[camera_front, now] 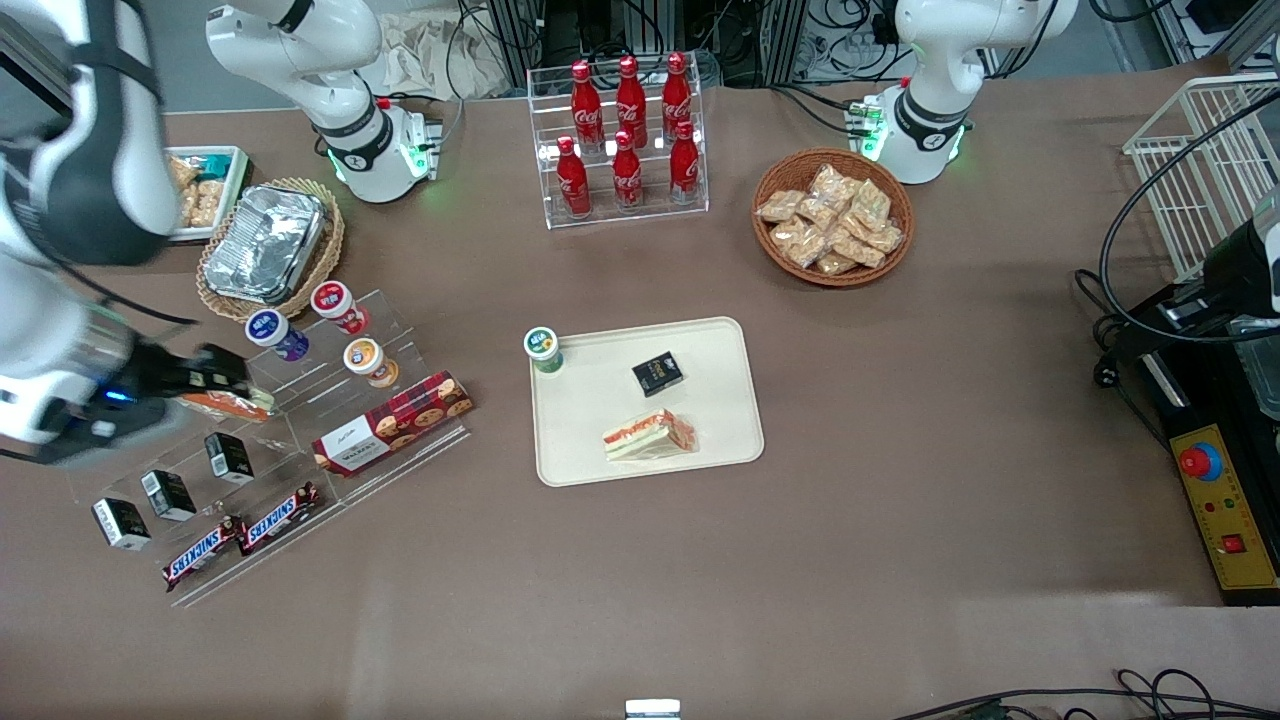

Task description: Place sandwich on tray

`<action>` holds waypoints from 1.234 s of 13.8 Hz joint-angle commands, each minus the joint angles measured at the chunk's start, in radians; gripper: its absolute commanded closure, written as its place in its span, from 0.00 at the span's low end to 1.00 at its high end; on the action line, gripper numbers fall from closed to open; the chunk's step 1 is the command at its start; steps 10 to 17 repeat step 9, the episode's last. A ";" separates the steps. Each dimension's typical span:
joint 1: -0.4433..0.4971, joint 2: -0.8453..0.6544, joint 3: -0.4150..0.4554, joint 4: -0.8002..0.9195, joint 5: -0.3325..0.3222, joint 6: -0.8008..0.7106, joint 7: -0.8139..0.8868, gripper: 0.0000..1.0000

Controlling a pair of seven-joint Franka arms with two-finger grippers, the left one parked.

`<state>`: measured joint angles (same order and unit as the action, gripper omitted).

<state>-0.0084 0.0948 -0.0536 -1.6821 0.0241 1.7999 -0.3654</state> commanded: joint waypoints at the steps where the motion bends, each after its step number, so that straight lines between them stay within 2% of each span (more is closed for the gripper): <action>1: -0.062 -0.095 0.005 -0.044 0.013 -0.016 -0.004 0.01; 3: -0.099 -0.122 0.003 -0.048 0.007 -0.004 0.003 0.01; 6: -0.110 -0.118 0.005 -0.044 -0.056 0.056 0.013 0.01; 9: -0.111 -0.106 0.005 -0.041 -0.056 0.049 0.088 0.01; 17: -0.111 -0.106 0.005 -0.041 -0.056 0.049 0.088 0.01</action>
